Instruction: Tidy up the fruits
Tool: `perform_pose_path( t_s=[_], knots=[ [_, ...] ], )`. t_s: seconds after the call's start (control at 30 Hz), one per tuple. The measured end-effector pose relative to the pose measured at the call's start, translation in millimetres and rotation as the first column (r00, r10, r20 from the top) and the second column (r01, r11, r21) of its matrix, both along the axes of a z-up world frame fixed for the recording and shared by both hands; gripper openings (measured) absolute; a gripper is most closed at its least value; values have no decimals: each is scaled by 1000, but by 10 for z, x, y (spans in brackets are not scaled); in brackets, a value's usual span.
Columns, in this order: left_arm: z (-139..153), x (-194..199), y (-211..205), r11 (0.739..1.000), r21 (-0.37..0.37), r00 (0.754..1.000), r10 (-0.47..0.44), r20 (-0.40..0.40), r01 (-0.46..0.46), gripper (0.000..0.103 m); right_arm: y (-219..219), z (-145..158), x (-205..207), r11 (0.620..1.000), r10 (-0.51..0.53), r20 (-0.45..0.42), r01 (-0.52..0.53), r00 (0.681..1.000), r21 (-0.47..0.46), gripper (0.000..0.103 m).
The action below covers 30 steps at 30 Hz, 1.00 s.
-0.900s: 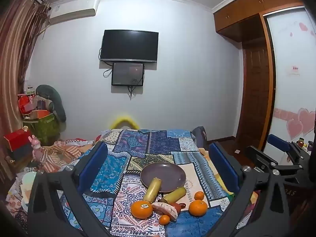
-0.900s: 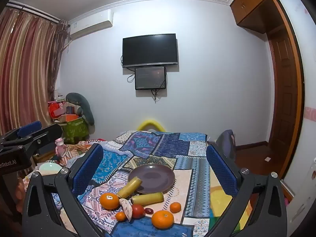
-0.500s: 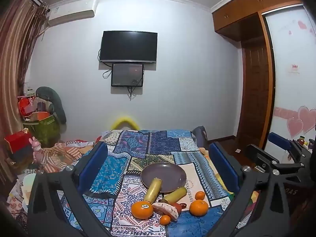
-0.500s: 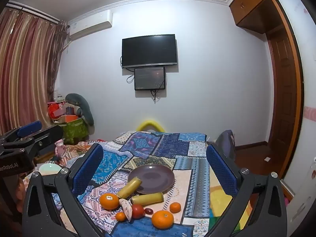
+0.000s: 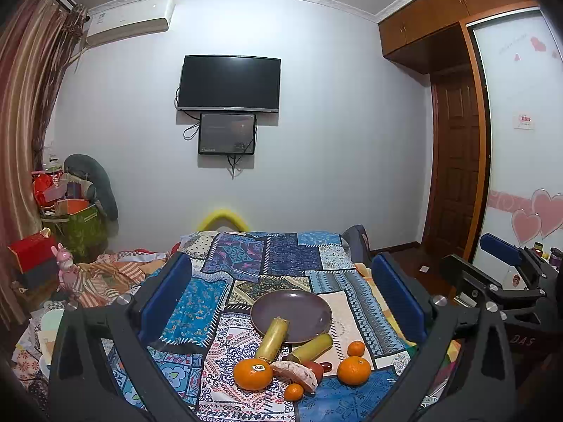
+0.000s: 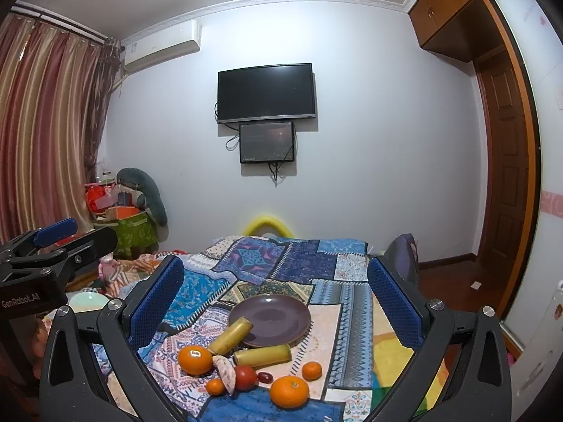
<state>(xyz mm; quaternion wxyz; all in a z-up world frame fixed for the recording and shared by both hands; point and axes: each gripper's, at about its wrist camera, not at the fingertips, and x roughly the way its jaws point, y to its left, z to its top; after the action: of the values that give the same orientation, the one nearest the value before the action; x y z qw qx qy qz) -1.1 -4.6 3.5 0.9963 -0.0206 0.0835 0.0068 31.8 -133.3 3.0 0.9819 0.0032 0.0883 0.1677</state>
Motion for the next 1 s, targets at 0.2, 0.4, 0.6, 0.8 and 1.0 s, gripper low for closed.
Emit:
perform_pose_path(
  t_s=[0.2,0.4,0.6,0.8,1.0],
  knots=[
    [9,10,-13,1000,3,1000,-1,1,1,103,-8,11,-5,1000,-2,4,2,1000,5,103],
    [4,17,-30,1000,9,1000,-6,6,6,103,-4,9,-13,1000,-3,9,3,1000,6,103],
    [-18,12,-34,1000,11,1000,-7,10,7,103,5,25,-18,1000,-6,13,6,1000,5,103],
    [-24,7,-38,1000,11,1000,-7,11,7,103,2,28,-35,1000,-6,17,6,1000,9,103],
    [-23,7,-38,1000,11,1000,-7,11,7,103,4,32,-33,1000,-6,16,6,1000,9,103]
  ],
)
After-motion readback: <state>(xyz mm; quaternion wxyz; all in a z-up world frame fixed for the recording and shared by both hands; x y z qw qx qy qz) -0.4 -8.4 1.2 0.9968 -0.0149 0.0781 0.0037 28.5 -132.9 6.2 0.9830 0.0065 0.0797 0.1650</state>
